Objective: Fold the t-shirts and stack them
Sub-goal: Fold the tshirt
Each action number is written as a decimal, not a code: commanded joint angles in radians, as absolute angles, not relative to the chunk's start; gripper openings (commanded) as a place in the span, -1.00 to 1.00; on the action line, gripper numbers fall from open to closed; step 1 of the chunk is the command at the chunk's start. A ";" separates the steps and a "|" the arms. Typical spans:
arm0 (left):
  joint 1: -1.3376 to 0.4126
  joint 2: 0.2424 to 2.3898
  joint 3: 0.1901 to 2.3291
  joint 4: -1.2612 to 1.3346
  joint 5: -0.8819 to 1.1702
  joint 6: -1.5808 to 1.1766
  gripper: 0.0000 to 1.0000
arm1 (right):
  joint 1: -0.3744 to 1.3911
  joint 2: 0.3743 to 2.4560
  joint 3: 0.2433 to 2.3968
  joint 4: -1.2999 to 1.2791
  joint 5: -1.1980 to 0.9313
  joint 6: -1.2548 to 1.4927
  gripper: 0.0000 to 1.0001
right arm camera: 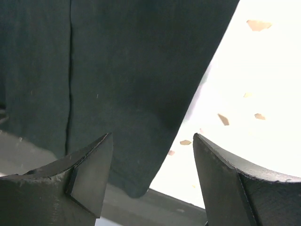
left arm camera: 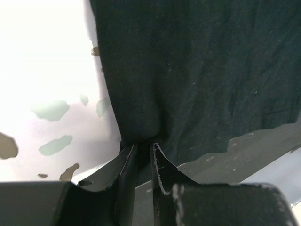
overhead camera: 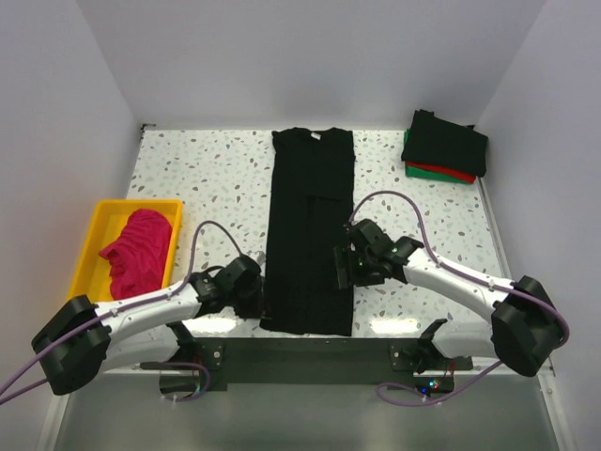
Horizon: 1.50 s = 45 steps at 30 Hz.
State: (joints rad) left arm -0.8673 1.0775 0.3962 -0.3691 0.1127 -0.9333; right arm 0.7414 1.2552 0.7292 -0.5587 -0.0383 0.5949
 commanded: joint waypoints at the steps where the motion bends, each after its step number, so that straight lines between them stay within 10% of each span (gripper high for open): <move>1: -0.873 1.111 0.368 -0.351 0.083 -0.936 -0.55 | 0.744 1.270 0.810 -0.577 0.078 0.557 0.44; 29: -0.845 1.310 0.494 -0.278 0.060 -0.893 -0.47 | 0.540 1.647 0.939 -0.413 0.003 0.440 0.44; 45: -0.848 1.014 0.460 -0.647 0.132 -0.965 -0.31 | 0.543 1.249 0.716 -0.604 -0.264 0.489 0.45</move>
